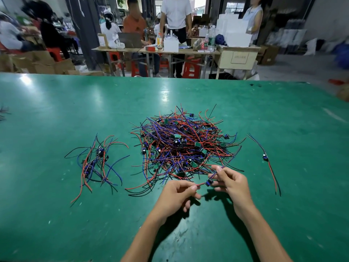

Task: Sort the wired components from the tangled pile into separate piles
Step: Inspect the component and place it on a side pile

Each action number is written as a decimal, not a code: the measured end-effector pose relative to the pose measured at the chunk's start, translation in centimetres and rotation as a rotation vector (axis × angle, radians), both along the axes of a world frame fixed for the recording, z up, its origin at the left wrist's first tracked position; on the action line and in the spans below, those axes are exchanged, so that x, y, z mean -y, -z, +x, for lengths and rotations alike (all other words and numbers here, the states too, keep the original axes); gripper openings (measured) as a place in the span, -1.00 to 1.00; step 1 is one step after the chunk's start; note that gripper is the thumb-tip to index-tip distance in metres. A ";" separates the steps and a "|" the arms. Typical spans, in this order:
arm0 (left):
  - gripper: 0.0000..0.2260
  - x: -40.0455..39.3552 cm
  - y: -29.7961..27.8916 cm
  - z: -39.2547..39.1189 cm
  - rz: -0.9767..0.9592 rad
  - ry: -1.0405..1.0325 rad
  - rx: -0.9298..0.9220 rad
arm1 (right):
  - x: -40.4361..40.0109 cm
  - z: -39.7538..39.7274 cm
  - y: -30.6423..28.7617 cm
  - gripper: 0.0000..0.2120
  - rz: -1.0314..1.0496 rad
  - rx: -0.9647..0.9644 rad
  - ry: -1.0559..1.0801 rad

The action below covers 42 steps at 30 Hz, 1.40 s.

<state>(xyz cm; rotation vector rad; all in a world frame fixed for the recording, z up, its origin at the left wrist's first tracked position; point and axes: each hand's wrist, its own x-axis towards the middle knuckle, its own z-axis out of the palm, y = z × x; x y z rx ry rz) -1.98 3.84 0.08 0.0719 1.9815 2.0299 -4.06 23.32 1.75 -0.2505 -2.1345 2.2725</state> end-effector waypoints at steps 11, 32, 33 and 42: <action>-0.93 0.9 0.7 0.6 -0.157 -0.178 -0.177 | -1.2 0.1 1.6 -0.83 -0.253 -0.032 0.188; -0.93 0.8 1.0 0.9 0.036 -0.350 -0.216 | -1.8 0.3 1.6 -0.79 -0.383 0.010 0.233; -0.93 0.8 1.0 0.9 0.041 -0.353 -0.215 | -1.8 0.3 1.5 -0.78 -0.383 0.010 0.233; -0.94 1.0 1.1 0.8 0.062 -0.370 -0.209 | -1.8 0.5 1.5 -0.79 -0.385 0.006 0.225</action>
